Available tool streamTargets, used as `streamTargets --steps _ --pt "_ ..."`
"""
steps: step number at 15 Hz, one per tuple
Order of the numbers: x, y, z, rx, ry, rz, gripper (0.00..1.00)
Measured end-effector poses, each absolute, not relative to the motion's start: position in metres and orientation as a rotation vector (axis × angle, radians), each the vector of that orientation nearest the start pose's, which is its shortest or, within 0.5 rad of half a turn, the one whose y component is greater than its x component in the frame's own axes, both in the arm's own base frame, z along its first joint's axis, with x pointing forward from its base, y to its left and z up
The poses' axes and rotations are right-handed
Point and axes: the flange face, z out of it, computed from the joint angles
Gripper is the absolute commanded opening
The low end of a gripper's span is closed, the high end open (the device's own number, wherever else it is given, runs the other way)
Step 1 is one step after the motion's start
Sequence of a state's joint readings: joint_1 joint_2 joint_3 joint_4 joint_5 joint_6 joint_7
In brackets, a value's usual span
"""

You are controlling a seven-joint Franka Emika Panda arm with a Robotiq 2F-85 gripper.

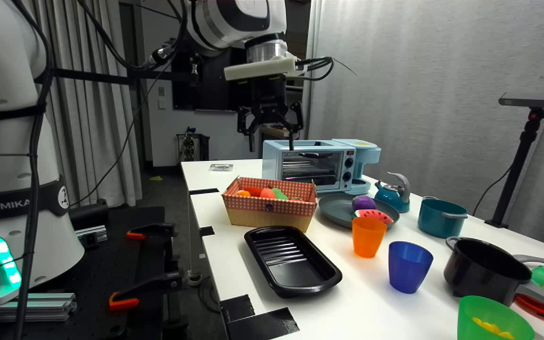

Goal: Pick up the red plush toy from the basket and put it in the orange cup.

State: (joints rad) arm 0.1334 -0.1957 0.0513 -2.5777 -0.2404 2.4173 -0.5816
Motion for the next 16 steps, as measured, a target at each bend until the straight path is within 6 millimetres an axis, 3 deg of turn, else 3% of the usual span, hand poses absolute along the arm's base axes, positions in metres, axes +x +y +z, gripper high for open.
streamTargets --steps 7,11,16 --pt "0.467 0.11 0.339 -2.877 -1.528 -0.226 1.0" --pt "0.482 0.119 0.329 -2.812 -1.504 -0.254 1.0" --pt "0.482 0.143 0.306 -2.725 -1.51 -0.216 1.0"
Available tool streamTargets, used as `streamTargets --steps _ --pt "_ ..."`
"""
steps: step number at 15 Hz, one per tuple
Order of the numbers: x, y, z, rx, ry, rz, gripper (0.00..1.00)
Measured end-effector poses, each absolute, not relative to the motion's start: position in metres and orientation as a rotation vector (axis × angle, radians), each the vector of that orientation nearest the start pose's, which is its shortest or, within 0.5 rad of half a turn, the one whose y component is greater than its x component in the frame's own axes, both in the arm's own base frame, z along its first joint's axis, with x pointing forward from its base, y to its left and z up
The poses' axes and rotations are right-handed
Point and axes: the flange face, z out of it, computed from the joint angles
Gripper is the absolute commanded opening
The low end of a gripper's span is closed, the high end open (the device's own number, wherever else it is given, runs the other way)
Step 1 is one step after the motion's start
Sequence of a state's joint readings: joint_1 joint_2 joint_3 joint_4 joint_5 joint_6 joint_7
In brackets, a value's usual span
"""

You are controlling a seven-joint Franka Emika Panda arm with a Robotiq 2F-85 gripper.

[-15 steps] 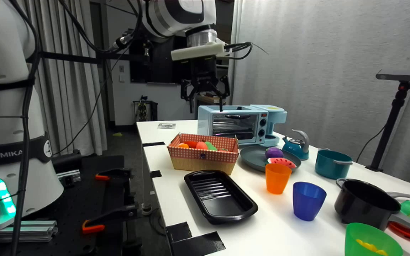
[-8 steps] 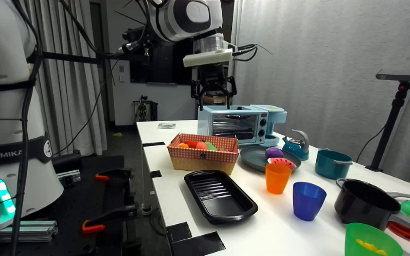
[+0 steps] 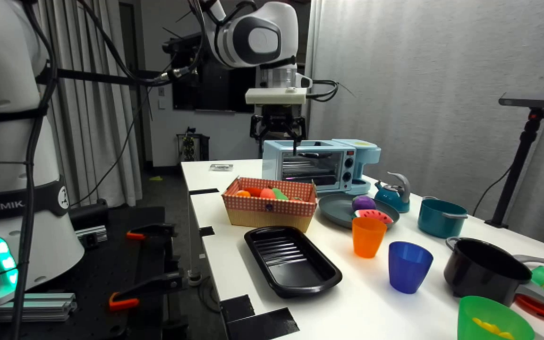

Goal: Pick up the red plush toy from the basket and put it in the orange cup.

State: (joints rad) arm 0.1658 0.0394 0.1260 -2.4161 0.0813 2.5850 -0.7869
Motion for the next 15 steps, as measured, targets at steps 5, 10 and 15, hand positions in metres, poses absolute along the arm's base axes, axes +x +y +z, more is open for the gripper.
streamTargets --steps 5,10,15 --pt "0.478 0.165 0.285 -2.672 -1.545 -0.162 1.0" --pt "0.482 0.175 0.271 -2.645 -1.565 -0.131 1.0" --pt "0.487 0.184 0.253 -2.615 -1.587 -0.094 1.0"
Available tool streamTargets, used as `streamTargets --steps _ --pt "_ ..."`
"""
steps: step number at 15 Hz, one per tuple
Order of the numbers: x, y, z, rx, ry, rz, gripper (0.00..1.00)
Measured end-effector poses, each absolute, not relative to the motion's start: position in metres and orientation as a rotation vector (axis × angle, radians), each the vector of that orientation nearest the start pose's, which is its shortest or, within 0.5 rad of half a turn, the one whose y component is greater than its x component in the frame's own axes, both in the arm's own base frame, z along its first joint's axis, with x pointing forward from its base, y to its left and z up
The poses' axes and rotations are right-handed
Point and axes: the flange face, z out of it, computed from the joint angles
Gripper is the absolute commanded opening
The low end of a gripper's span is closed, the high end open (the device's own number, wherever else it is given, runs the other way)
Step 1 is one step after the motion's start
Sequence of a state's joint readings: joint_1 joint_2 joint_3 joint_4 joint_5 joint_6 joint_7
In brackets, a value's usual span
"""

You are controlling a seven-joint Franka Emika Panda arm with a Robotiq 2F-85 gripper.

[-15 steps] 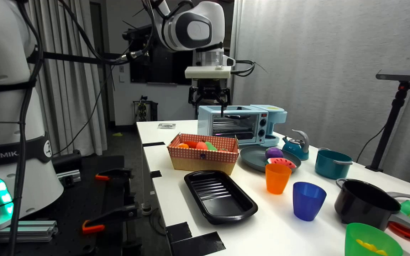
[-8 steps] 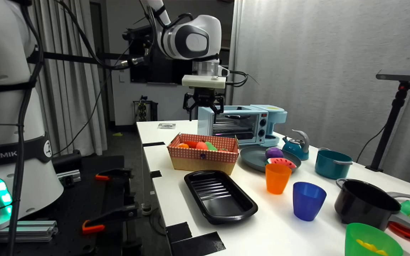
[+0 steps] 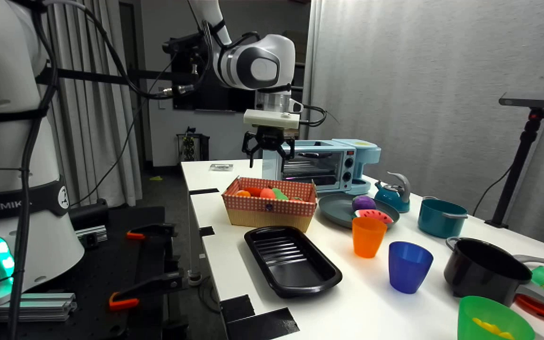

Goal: Pick up the red plush toy from the basket and put it in the orange cup.

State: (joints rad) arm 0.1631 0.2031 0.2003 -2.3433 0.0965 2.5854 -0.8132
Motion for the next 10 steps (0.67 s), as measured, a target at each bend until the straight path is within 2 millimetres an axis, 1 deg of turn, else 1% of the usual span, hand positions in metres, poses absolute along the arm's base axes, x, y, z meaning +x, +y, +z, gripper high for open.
streamTargets --steps 5,10 --pt "0.496 0.185 0.241 -2.609 -1.594 -0.075 1.0" --pt "0.498 0.184 0.229 -2.603 -1.606 -0.049 1.0"
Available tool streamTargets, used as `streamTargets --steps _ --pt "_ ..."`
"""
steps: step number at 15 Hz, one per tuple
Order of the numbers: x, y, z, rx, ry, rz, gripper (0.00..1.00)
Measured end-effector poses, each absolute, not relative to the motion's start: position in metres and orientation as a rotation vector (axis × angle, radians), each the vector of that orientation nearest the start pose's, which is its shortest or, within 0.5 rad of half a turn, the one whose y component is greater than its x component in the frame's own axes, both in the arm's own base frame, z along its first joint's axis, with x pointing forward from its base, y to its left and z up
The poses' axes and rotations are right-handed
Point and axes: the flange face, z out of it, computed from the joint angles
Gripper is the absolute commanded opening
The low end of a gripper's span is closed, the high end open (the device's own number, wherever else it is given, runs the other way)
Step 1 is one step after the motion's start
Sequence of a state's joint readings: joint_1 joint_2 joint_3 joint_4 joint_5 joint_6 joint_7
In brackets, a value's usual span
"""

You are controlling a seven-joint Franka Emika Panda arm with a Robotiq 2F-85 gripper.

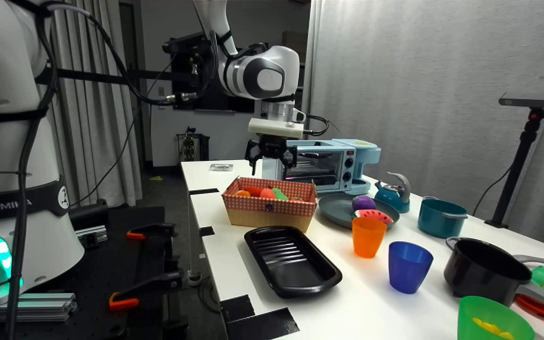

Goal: Pick up the red plush toy from the basket and put it in the orange cup.

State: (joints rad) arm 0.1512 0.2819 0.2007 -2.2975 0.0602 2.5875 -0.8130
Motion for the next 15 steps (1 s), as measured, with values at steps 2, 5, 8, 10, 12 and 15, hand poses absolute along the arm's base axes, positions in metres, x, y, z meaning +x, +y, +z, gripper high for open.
streamTargets --steps 2,5,8,10,12,15 --pt "0.498 0.184 0.225 -2.599 -1.62 -0.044 1.0" --pt "0.499 0.184 0.218 -2.597 -1.637 -0.051 1.0" --pt "0.5 0.186 0.213 -2.594 -1.648 -0.068 1.0" --pt "0.5 0.187 0.21 -2.591 -1.657 -0.072 1.0" --pt "0.501 0.188 0.207 -2.588 -1.662 -0.068 1.0" --pt "0.502 0.189 0.203 -2.584 -1.665 -0.062 1.0"
